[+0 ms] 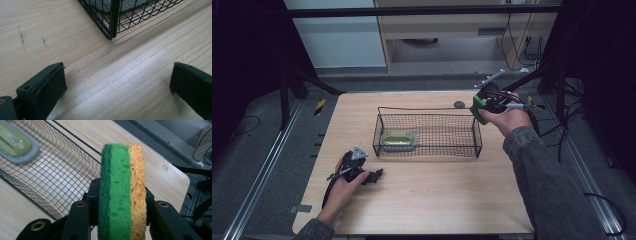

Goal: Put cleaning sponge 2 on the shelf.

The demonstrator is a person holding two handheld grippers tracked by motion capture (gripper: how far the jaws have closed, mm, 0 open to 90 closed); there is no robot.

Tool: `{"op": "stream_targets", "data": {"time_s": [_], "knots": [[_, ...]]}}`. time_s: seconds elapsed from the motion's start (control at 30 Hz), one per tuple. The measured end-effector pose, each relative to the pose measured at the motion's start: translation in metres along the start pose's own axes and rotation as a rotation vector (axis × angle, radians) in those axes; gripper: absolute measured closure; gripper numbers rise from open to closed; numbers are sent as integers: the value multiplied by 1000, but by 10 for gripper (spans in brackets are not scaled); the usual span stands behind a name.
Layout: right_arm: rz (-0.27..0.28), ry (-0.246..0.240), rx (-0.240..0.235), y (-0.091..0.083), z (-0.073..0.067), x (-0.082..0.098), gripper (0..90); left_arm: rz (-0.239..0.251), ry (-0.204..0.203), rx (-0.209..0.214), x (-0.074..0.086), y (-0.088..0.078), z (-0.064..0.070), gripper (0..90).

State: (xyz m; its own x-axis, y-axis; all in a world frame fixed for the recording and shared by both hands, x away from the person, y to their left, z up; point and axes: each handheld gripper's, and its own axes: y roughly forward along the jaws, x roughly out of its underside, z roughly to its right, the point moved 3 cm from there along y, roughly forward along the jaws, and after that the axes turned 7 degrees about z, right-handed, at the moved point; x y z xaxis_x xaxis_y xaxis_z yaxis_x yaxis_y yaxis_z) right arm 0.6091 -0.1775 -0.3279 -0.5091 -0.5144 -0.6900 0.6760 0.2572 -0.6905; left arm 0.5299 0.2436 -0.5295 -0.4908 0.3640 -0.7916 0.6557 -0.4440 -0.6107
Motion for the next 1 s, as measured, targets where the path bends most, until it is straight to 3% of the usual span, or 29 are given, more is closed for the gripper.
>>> {"op": "stream_targets", "data": {"time_s": [0.5,1.0], "knots": [[-5,17,-90,35,-8,10,644,0,0,1,0,0,0,0],[1,34,-128,60,-4,17,644,3,2,1,0,1,0,0]]}}
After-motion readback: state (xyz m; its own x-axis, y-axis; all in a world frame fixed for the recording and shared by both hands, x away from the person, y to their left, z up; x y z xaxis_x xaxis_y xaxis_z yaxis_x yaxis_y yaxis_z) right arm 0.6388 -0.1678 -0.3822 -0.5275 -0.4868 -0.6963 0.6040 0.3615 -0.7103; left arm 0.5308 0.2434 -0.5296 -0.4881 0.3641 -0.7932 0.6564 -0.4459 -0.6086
